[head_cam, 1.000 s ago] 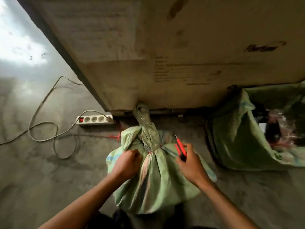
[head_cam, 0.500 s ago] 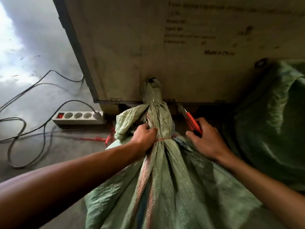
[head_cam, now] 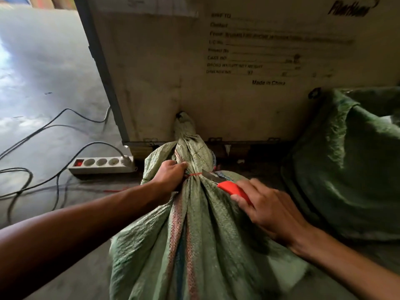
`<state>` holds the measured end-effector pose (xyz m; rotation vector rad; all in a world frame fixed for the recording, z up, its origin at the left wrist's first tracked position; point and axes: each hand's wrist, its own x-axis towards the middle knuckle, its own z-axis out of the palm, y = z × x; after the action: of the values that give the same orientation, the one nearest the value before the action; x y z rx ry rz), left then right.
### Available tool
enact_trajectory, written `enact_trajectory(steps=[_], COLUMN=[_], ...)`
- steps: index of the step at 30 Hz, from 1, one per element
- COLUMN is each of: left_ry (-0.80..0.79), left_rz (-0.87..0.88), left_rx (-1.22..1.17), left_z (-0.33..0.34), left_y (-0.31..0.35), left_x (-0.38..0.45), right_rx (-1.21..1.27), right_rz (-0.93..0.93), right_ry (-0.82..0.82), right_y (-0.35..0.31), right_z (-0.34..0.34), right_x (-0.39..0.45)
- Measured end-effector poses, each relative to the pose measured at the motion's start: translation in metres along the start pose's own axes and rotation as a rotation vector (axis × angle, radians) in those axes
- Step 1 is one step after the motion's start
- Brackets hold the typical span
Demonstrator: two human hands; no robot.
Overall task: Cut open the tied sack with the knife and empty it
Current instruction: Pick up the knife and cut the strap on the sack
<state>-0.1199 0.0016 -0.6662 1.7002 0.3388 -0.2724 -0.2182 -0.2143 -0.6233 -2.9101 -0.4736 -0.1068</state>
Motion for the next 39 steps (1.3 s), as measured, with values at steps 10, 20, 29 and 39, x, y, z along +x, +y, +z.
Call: enact_trajectory(steps=[10, 20, 29, 39], left_ry=[-0.021, -0.061, -0.088, -0.060], left_rz=[0.027, 0.027, 0.004, -0.014], left_rx=[0.027, 0.029, -0.024, 0.066], left_z=[-0.002, -0.004, -0.002, -0.003], left_y=[0.005, 0.007, 0.004, 0.004], left_x=[-0.007, -0.012, -0.019, -0.021], right_rx=[-0.120, -0.145, -0.213, -0.547], right_rz=[-0.085, -0.134, -0.127, -0.216], right_ry=[0.004, -0.020, 0.058, 0.186], right_y=[0.003, 0.003, -0.005, -0.010], right_z=[0.001, 0.007, 0.006, -0.011], right_x=[0.005, 0.003, 0.011, 0.027])
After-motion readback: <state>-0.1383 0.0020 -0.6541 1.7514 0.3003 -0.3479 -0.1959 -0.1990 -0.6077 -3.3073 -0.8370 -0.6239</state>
